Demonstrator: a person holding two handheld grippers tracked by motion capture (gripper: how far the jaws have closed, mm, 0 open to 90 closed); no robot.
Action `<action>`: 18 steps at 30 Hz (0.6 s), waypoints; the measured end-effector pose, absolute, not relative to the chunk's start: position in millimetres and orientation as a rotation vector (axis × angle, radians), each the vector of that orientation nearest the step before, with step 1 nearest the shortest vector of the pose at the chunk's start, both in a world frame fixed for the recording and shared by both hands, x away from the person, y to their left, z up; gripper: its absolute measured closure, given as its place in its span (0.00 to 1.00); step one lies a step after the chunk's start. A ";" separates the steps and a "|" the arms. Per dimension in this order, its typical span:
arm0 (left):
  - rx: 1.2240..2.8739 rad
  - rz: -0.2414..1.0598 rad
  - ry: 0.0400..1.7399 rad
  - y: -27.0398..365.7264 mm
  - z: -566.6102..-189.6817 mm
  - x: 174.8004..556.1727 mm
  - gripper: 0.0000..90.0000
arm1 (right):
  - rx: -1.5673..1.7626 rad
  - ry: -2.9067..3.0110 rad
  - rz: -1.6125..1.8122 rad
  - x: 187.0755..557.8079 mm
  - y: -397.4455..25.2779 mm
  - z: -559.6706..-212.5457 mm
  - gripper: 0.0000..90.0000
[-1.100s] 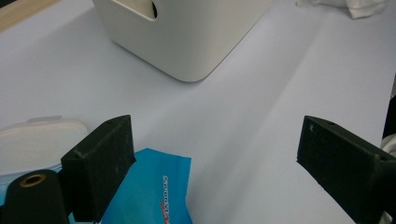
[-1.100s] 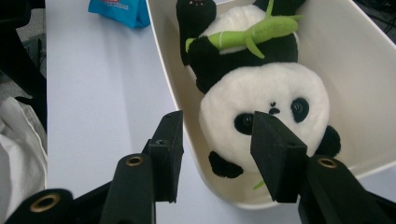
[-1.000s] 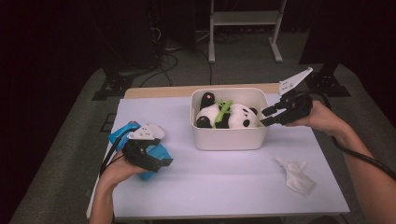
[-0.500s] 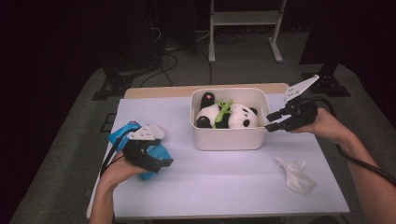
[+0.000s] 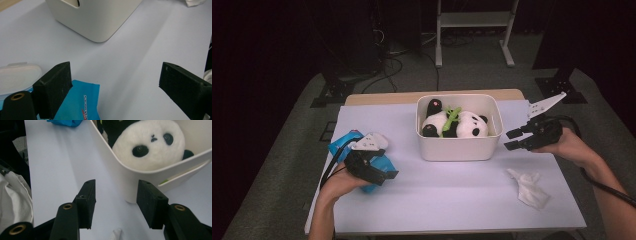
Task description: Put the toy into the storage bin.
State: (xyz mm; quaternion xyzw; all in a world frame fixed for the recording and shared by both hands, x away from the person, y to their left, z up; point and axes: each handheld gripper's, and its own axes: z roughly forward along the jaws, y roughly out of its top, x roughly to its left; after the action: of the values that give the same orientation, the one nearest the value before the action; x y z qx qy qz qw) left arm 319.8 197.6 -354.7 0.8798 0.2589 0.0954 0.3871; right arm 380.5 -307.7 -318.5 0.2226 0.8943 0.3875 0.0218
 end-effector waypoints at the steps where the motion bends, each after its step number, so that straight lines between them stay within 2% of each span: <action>1: 2.239 0.243 0.659 197.6 -354.7 319.8 0.11 | 0.690 2.771 1.201 380.5 -307.7 -318.5 0.54; 18: 2.253 0.229 0.653 193.4 -357.2 320.2 0.11 | 0.806 2.749 1.240 356.8 -328.3 -356.0 0.52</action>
State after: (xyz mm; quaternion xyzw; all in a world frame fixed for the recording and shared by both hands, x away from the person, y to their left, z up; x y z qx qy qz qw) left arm 320.2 193.4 -357.2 0.8832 0.2562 0.0897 0.3824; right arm 356.8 -328.3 -356.0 0.2580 0.8806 0.3972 0.0100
